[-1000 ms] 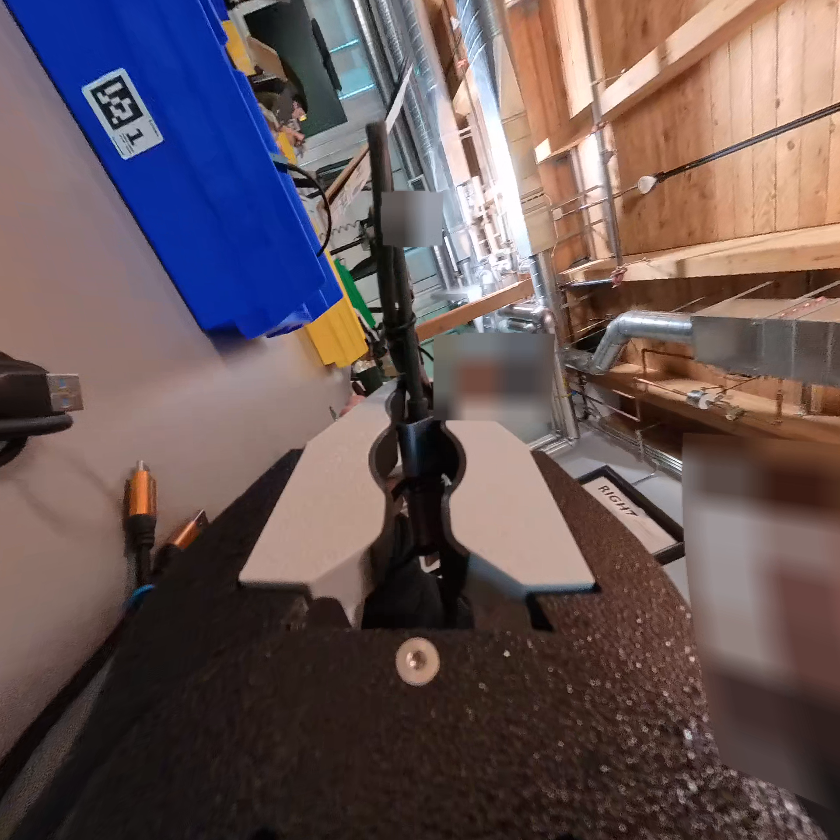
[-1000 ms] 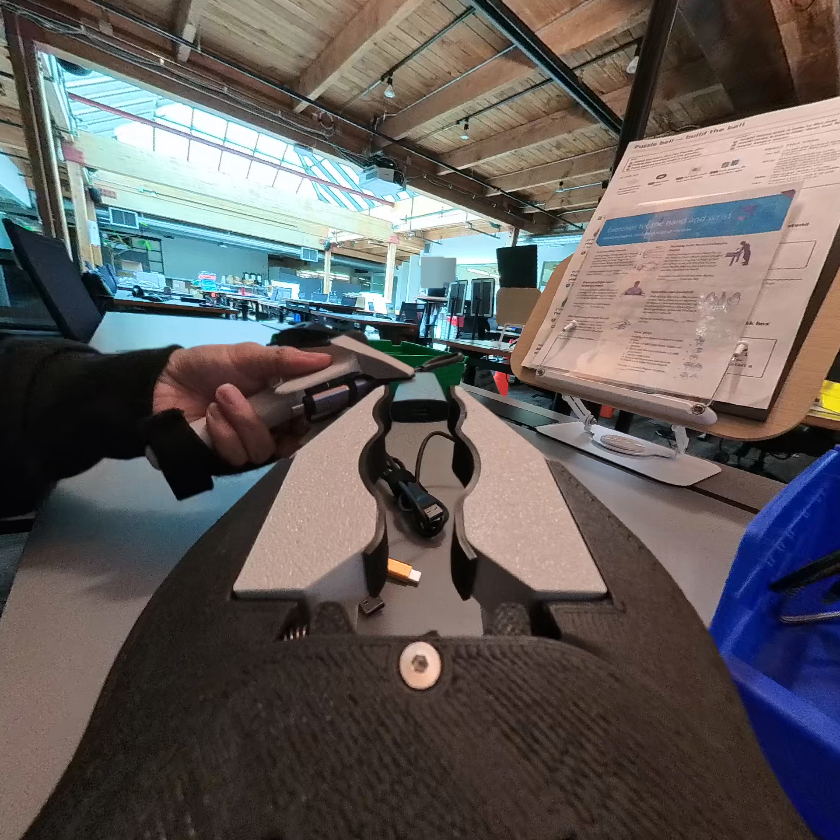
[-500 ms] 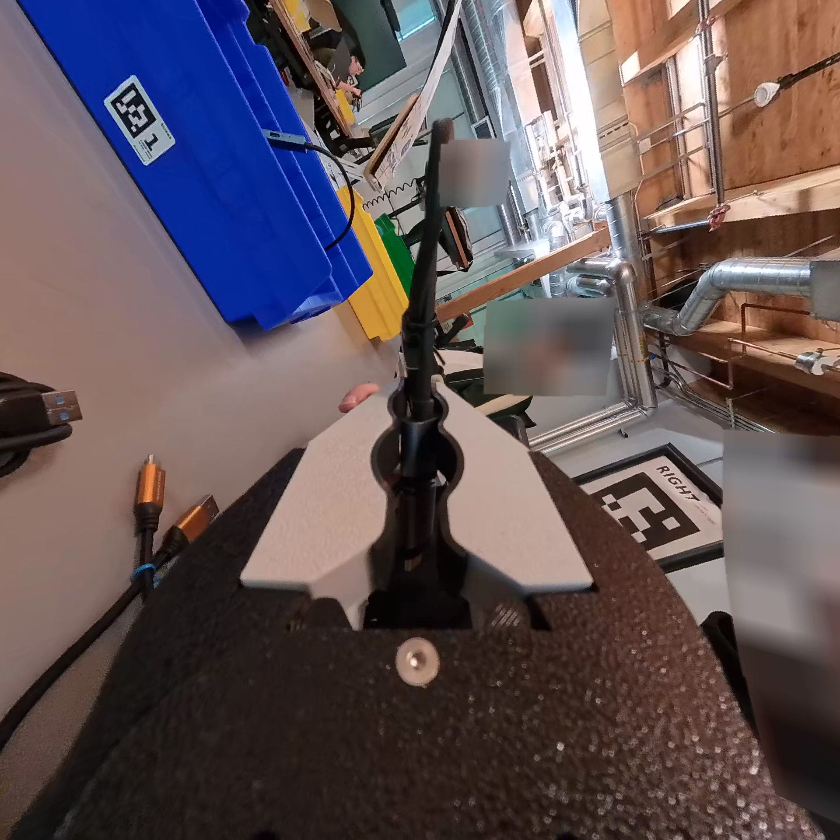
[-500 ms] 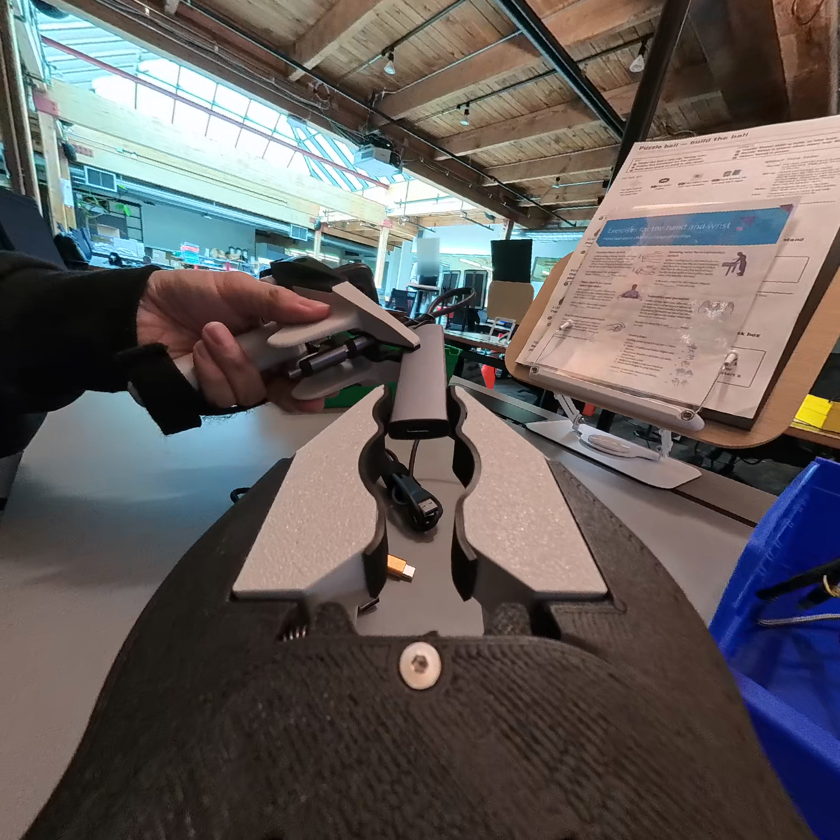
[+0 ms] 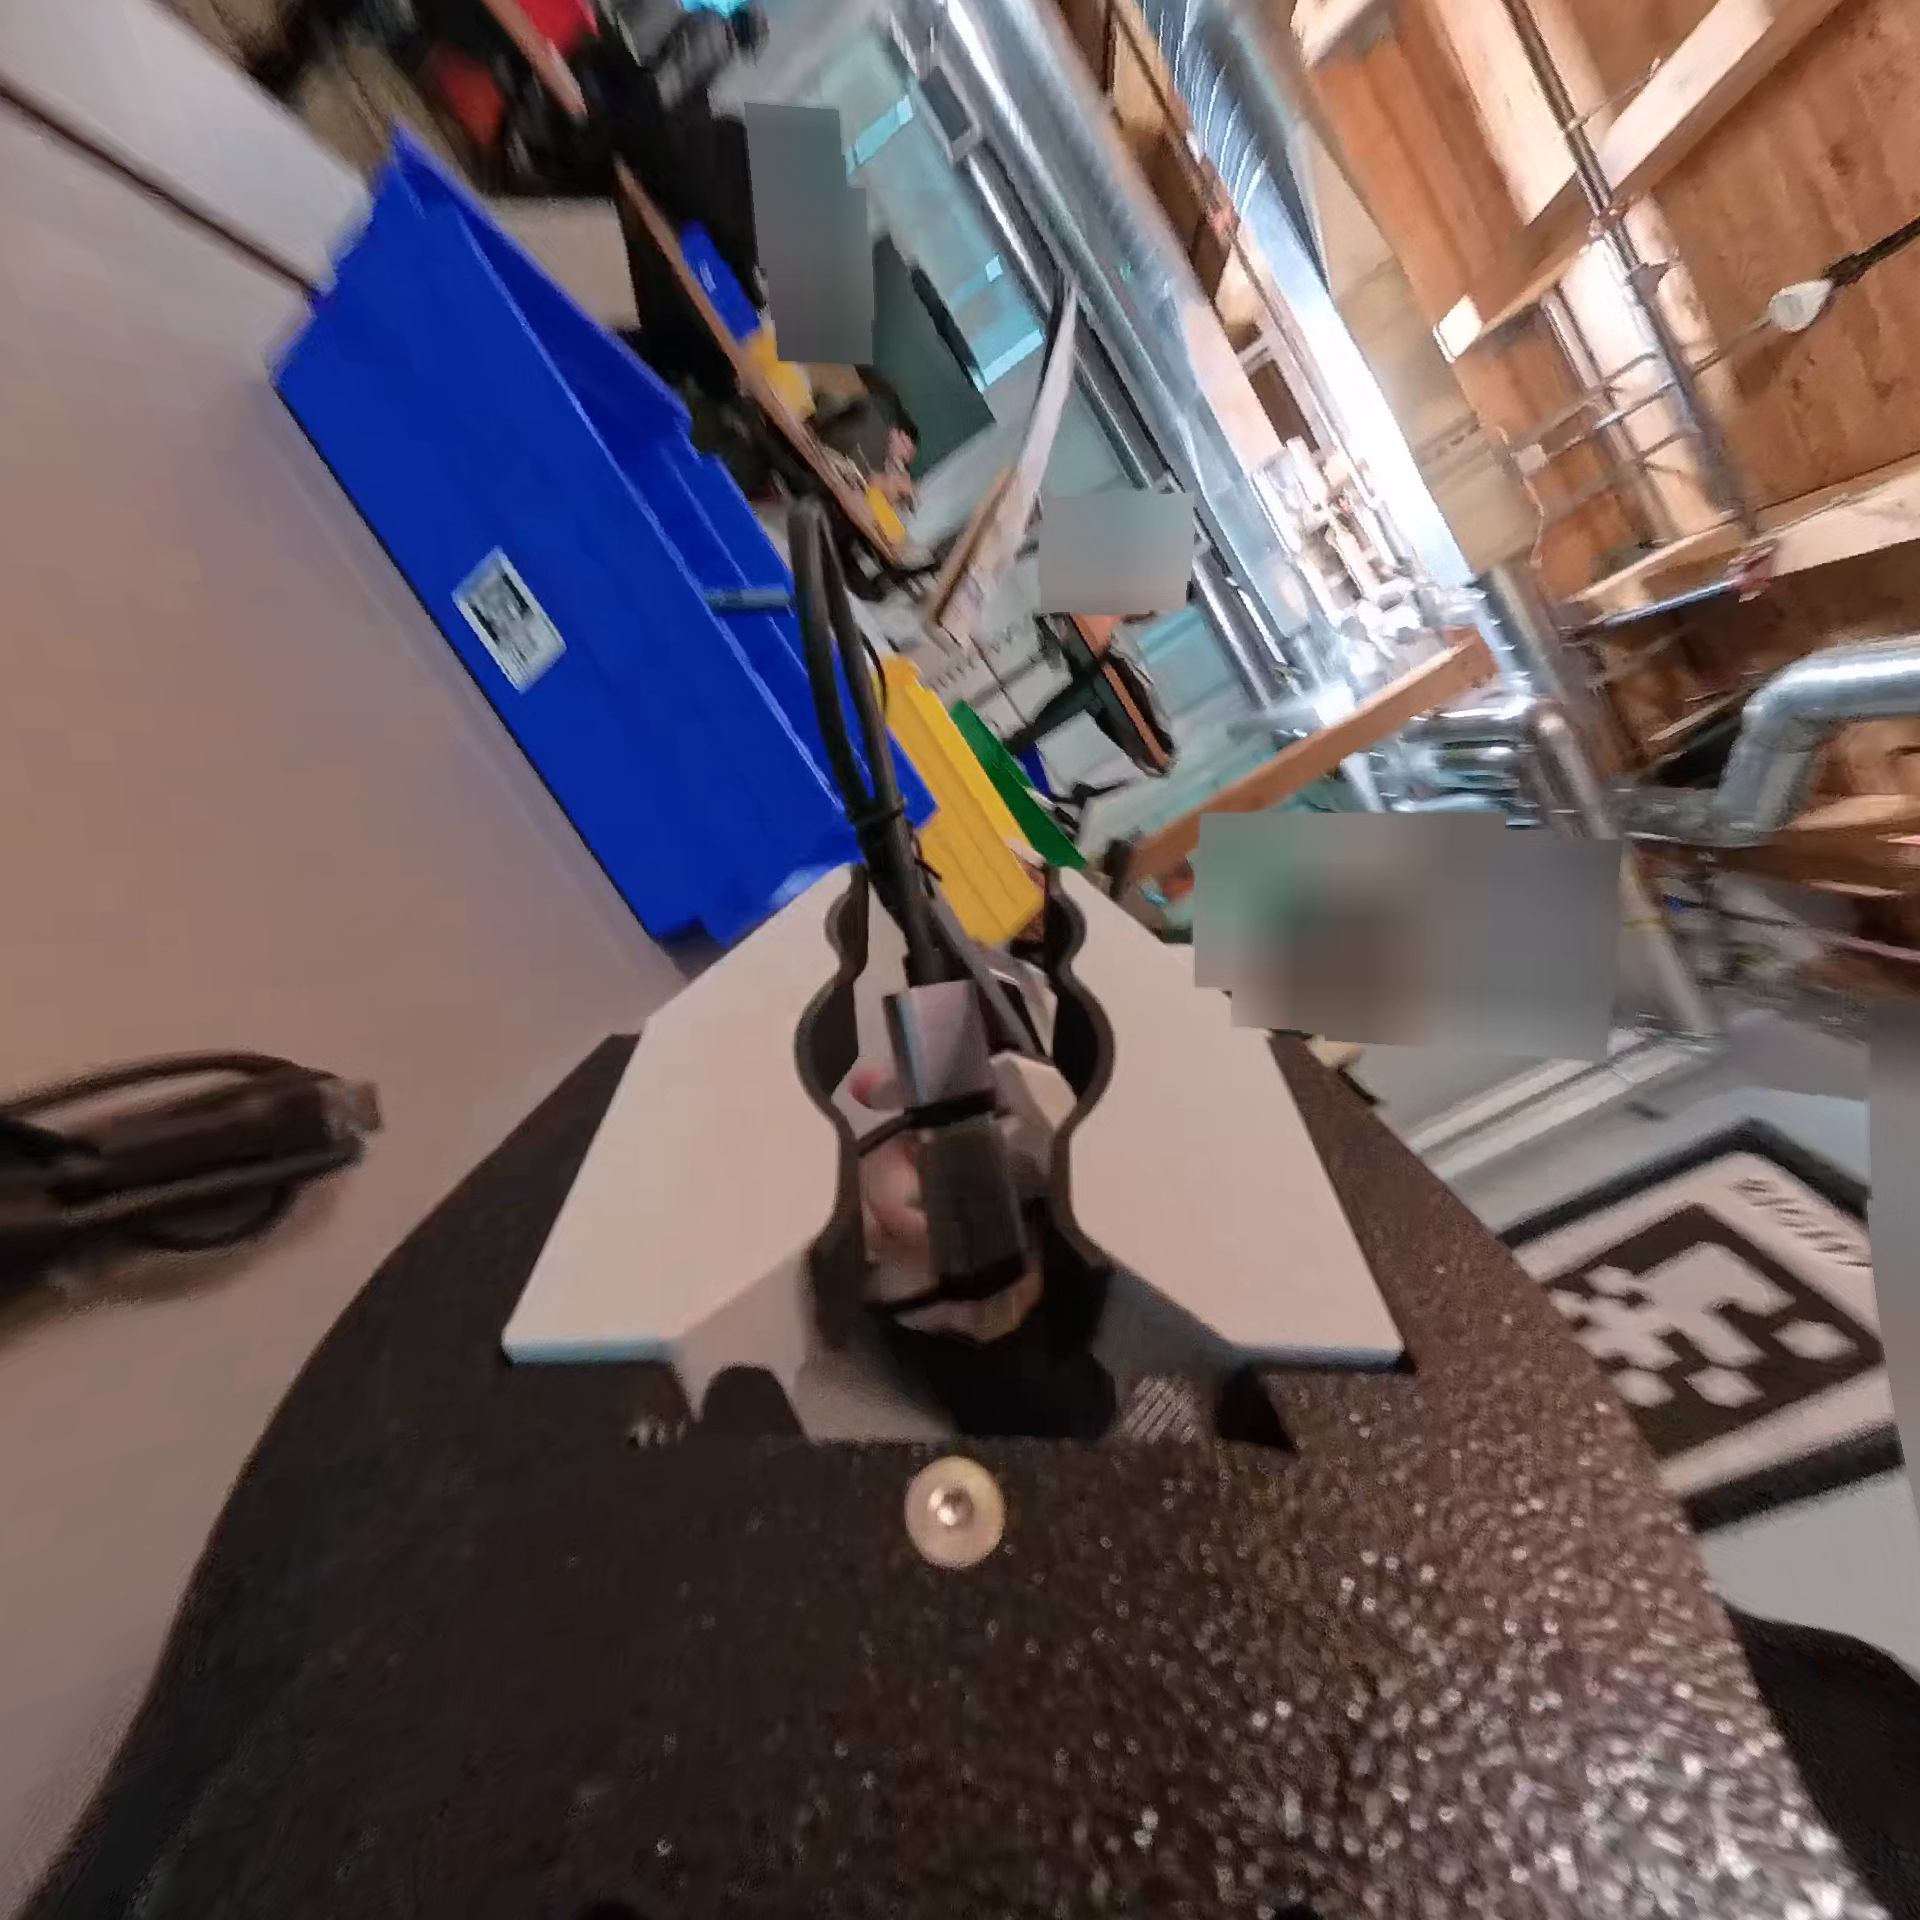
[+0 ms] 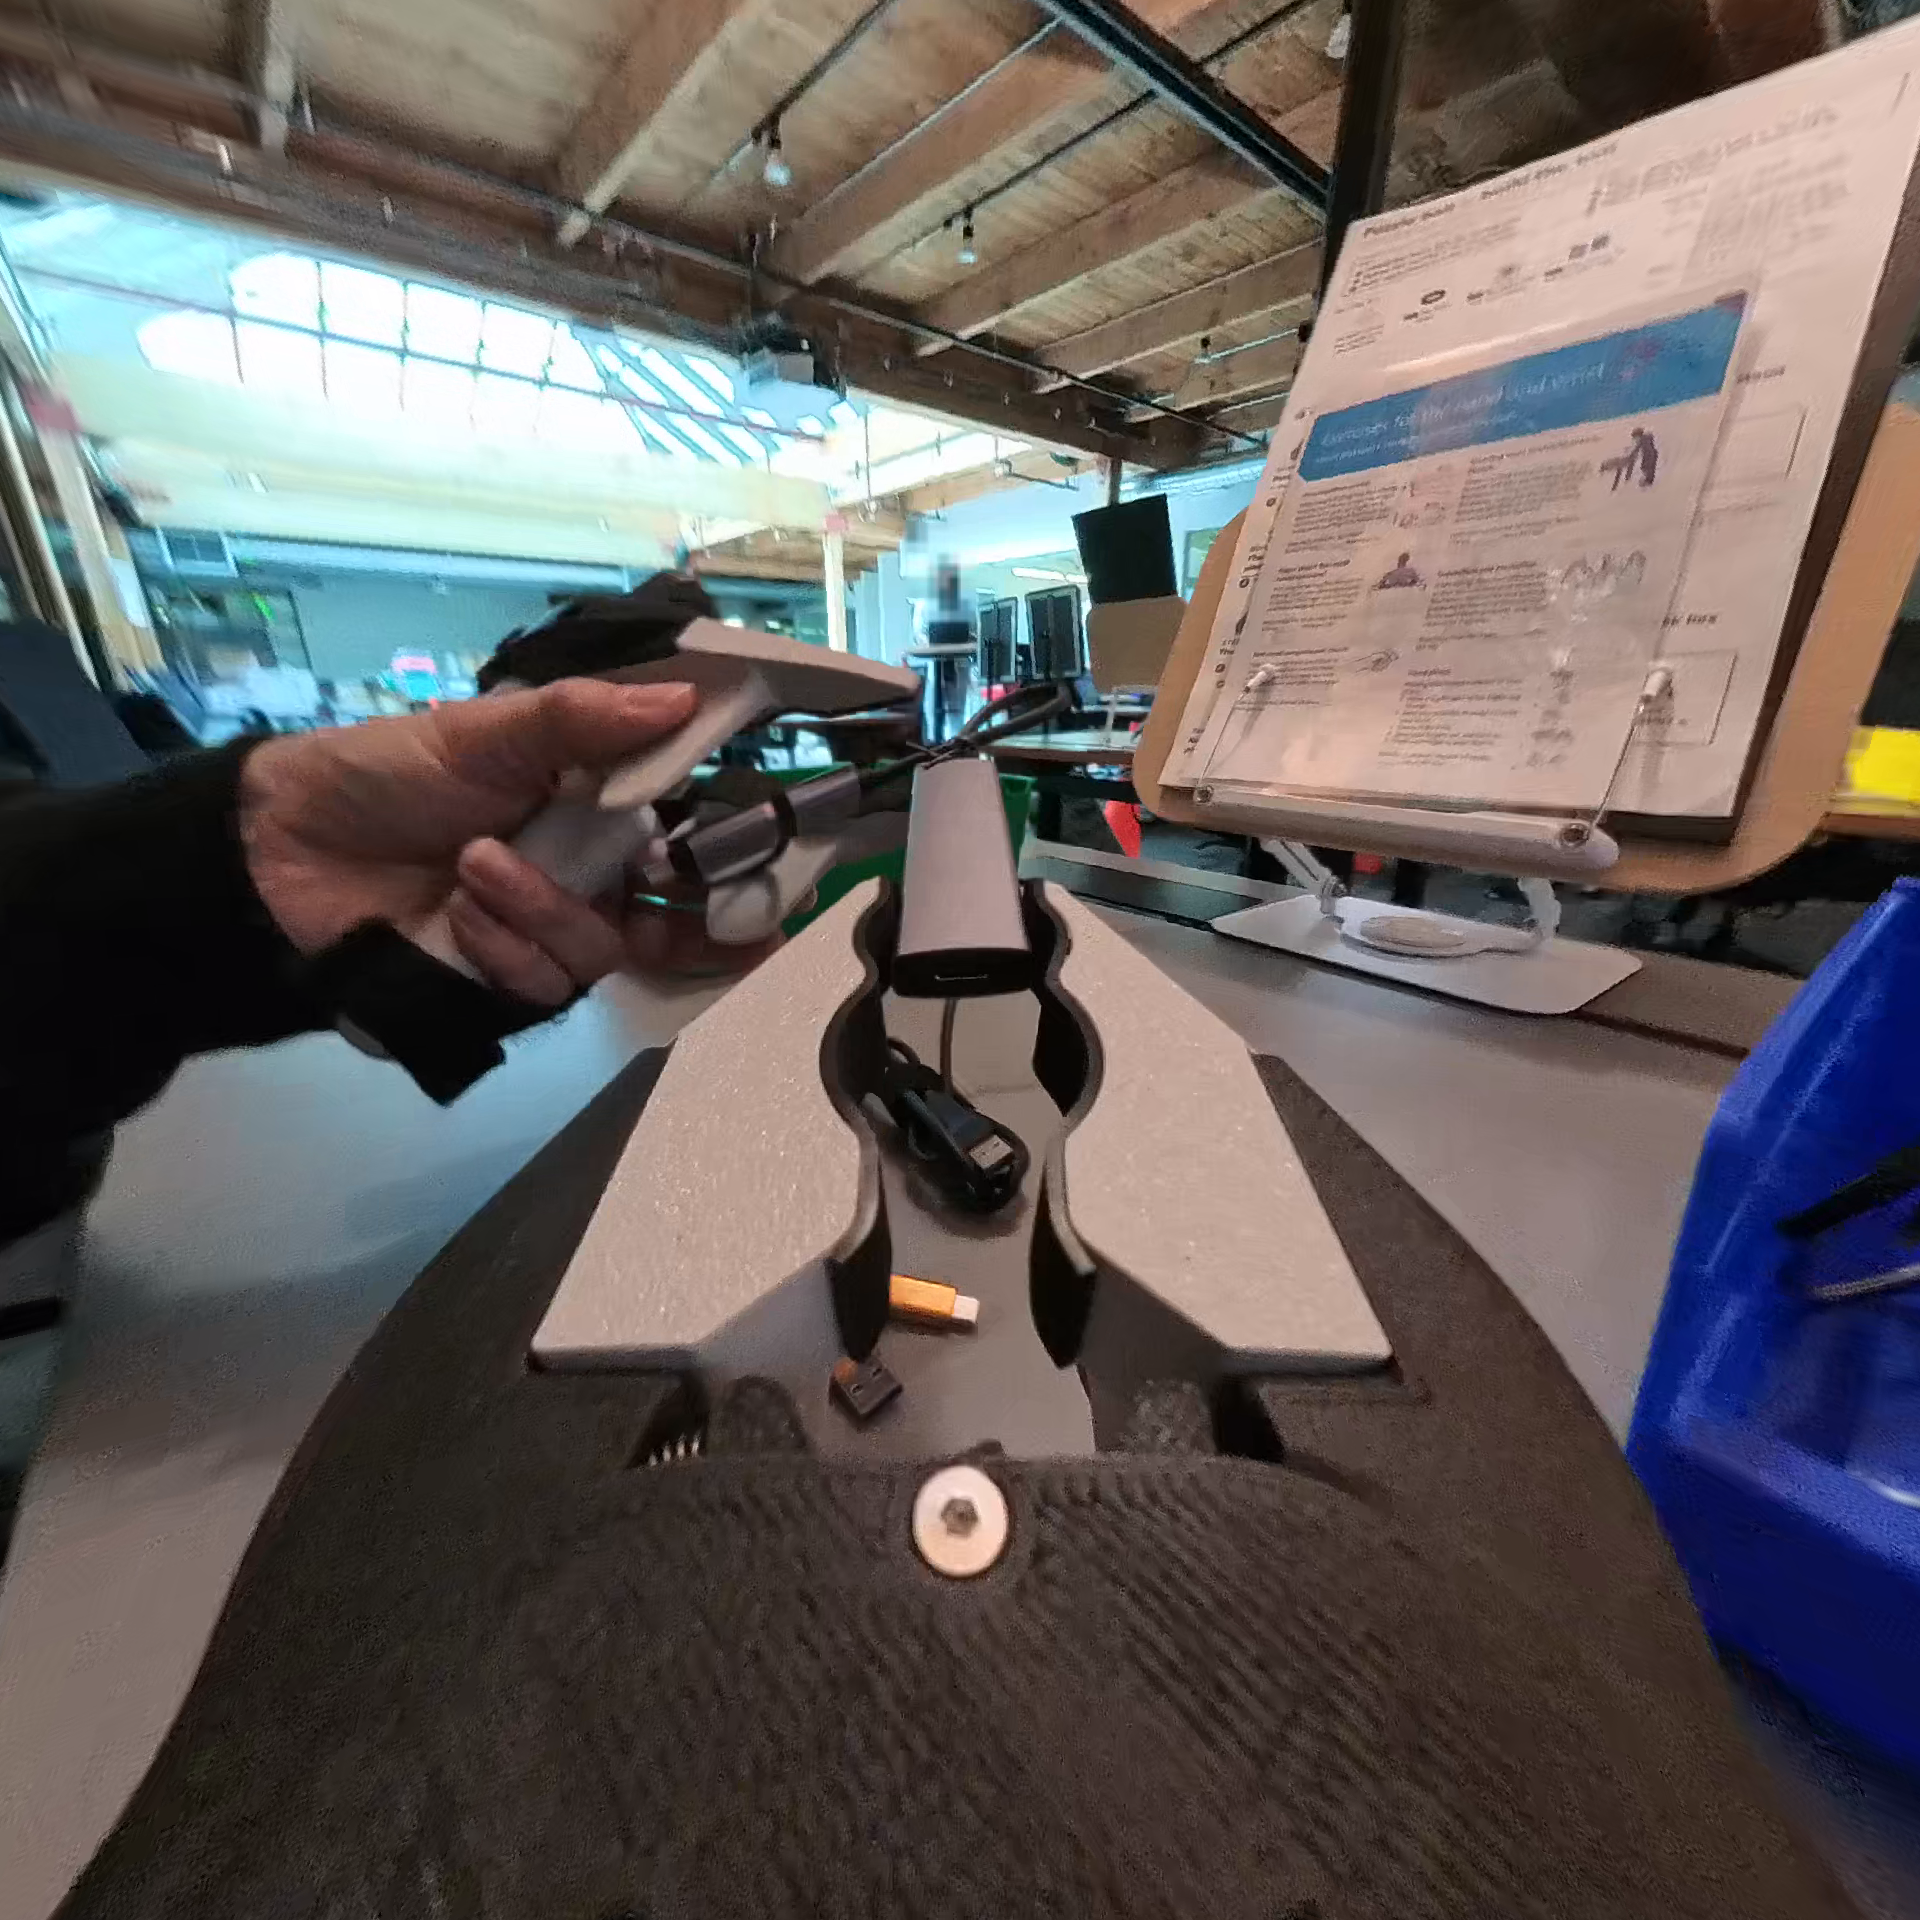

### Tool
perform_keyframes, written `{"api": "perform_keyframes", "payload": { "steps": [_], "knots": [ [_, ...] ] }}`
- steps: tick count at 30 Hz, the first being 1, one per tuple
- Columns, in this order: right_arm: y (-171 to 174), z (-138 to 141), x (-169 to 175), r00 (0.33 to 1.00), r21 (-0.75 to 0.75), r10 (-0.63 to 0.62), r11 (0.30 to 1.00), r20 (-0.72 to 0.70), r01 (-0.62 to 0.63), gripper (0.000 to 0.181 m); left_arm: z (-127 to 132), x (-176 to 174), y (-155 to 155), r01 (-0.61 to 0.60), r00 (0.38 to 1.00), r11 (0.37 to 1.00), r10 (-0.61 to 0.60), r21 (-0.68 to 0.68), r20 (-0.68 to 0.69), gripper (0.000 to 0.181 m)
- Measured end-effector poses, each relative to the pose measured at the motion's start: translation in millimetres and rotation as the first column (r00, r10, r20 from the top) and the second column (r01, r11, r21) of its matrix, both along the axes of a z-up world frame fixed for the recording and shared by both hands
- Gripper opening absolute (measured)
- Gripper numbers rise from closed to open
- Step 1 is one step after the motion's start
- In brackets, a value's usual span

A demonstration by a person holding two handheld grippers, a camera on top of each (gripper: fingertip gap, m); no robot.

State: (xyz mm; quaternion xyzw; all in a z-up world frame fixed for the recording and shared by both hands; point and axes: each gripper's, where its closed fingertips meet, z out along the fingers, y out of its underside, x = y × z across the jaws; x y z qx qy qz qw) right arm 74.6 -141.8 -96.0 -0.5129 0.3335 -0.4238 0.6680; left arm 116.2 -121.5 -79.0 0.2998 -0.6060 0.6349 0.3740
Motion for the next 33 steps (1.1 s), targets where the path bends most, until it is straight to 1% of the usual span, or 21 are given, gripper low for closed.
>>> {"api": "perform_keyframes", "payload": {
  "steps": [2, 5, 7, 8, 9, 10, 11, 12, 14, 15, 16, 17, 18, 21, 22, 23, 24, 25, 30, 32, 33],
  "knots": [
    [-8.9, 2.5, -1.0, 1.0, 0.063, 0.001, 0.998, 0.001, -0.001, 0.023, 3.7, 10.9, 10.2, -0.118, 0.979, 0.993, 0.116, 0.002, 0.168, 0.03],
    [-17.0, 4.0, -0.8, 1.0, 0.105, -0.012, 0.994, 0.003, 0.012, 0.022, 4.3, 18.1, 28.7, -0.274, 0.863, 0.962, 0.236, 0.02, 0.447, 0.03],
    [-17.0, 3.1, 0.3, 1.0, 0.097, -0.018, 0.995, -0.002, 0.019, 0.023, -0.9, 15.6, 37.8, -0.333, 0.773, 0.942, 0.25, 0.038, 0.583, 0.03],
    [-15.1, 2.4, 0.8, 1.0, 0.09, -0.007, 0.996, -0.009, 0.007, 0.023, -7.2, 12.9, 40.0, -0.346, 0.746, 0.936, 0.238, 0.058, 0.622, 0.029],
    [-13.5, 2.1, 0.7, 1.0, 0.086, 0.003, 0.996, -0.011, -0.003, 0.023, -16.5, 10.6, 40.4, -0.349, 0.738, 0.933, 0.214, 0.09, 0.64, 0.03],
    [-13.6, 2.4, 0.3, 1.0, 0.087, 0.005, 0.996, -0.008, -0.005, 0.023, -30.0, 9.8, 40.1, -0.345, 0.753, 0.927, 0.181, 0.145, 0.632, 0.031],
    [-14.4, 2.7, 0.1, 1.0, 0.093, 0.005, 0.996, -0.006, -0.005, 0.023, -43.6, 7.8, 38.9, -0.317, 0.791, 0.927, 0.142, 0.201, 0.595, 0.033],
    [-14.7, 3.1, -0.4, 1.0, 0.099, 0.011, 0.995, -0.004, -0.01, 0.023, -51.6, 2.3, 36.0, -0.259, 0.84, 0.941, 0.109, 0.216, 0.532, 0.035],
    [-12.9, 4.1, -2.2, 1.0, 0.096, 0.026, 0.995, 0.007, -0.027, 0.023, -51.1, -11.9, 27.7, -0.11, 0.95, 0.985, 0.064, 0.135, 0.307, 0.048],
    [-10.1, 4.4, -3.3, 0.999, 0.085, 0.038, 0.996, 0.014, -0.039, 0.023, -45.1, -19.5, 23.2, -0.025, 0.986, 0.998, 0.015, 0.059, 0.166, 0.05],
    [-6.9, 4.8, -4.1, 0.998, 0.075, 0.051, 0.996, 0.021, -0.052, 0.023, -38.2, -25.9, 19.5, 0.048, 0.998, 0.999, -0.047, -0.023, 0.042, 0.05],
    [-3.1, 5.1, -5.2, 0.997, 0.063, 0.067, 0.996, 0.028, -0.068, 0.023, -36.5, -28.6, 15.7, 0.089, 0.995, 0.994, -0.092, -0.066, -0.048, 0.048],
    [2.1, 5.2, -6.9, 0.995, 0.045, 0.091, 0.995, 0.036, -0.093, 0.023, -39.1, -30.7, 11.2, 0.117, 0.988, 0.99, -0.124, -0.075, -0.092, 0.046],
    [16.8, 3.8, -11.1, 0.991, -0.04, 0.119, 0.992, 0.058, -0.117, 0.023, -47.0, -35.3, -1.4, 0.163, 0.976, 0.985, -0.169, -0.054, -0.138, 0.047],
    [20.6, 3.6, -12.5, 0.99, -0.066, 0.126, 0.99, 0.069, -0.121, 0.022, -44.3, -34.8, -3.4, 0.167, 0.971, 0.983, -0.178, -0.075, -0.162, 0.04],
    [21.2, 4.2, -13.4, 0.989, -0.08, 0.119, 0.99, 0.082, -0.112, 0.022, -40.6, -31.2, -3.7, 0.154, 0.968, 0.983, -0.171, -0.1, -0.185, 0.023],
    [21.9, 2.9, -12.5, 0.99, -0.09, 0.117, 0.99, 0.074, -0.11, 0.022, -33.1, -28.1, -1.8, 0.144, 0.966, 0.978, -0.171, -0.148, -0.193, 0.014],
    [23.4, 1.5, -12.0, 0.991, -0.109, 0.115, 0.988, 0.07, -0.107, 0.022, -26.2, -26.3, 0.4, 0.142, 0.964, 0.973, -0.178, -0.181, -0.199, 0.011],
    [28.6, -2.5, -11.1, 0.993, -0.206, 0.081, 0.977, 0.087, -0.061, 0.022, -17.9, -30.0, 6.9, 0.203, 0.959, 0.977, -0.211, -0.059, -0.189, 0.006],
    [34.6, -5.7, -10.9, 0.993, -0.257, 0.079, 0.965, 0.09, -0.054, 0.024, -19.8, -34.6, 6.4, 0.223, 0.968, 0.974, -0.217, 0.035, -0.13, 0.006],
    [36.9, -8.1, -9.4, 0.994, -0.283, 0.069, 0.958, 0.085, -0.043, 0.027, -16.6, -38.2, 6.2, 0.242, 0.964, 0.969, -0.235, 0.047, -0.123, 0.006]
  ]
}}
